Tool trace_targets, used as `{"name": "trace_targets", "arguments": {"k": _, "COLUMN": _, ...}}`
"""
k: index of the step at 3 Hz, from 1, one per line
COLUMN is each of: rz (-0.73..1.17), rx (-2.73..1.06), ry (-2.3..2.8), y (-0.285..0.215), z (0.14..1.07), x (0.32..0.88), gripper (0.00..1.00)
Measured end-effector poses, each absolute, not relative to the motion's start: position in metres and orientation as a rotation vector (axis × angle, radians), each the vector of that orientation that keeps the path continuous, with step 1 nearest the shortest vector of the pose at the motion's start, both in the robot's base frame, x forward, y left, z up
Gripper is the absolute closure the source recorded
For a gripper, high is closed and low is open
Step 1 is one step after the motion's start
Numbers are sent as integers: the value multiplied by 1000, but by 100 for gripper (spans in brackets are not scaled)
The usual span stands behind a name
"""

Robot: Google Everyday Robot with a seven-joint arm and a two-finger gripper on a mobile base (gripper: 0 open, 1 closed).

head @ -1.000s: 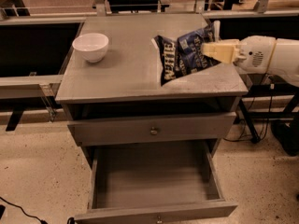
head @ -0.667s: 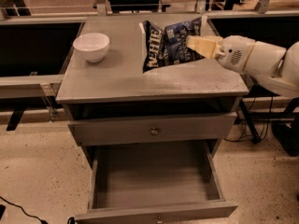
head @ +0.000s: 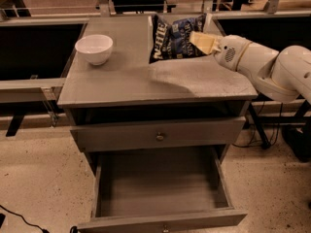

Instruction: Pick blue chip bag from middle drawer and place on counter

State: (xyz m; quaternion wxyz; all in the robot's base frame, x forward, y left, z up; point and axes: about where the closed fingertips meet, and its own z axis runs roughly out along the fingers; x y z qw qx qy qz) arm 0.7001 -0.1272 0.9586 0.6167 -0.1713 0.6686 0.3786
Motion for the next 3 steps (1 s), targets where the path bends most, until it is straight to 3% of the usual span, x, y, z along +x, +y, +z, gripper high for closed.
{"name": "trace_targets", "arguments": {"k": 2, "rz": 872, "rx": -394, "ry": 1540, "y": -127, "z": 959, "x": 700, "gripper": 13}}
{"name": "trace_targets", "arguments": {"k": 3, "rz": 867, "rx": -399, "ry": 1540, "y": -126, "z": 959, "x": 700, "gripper": 0}}
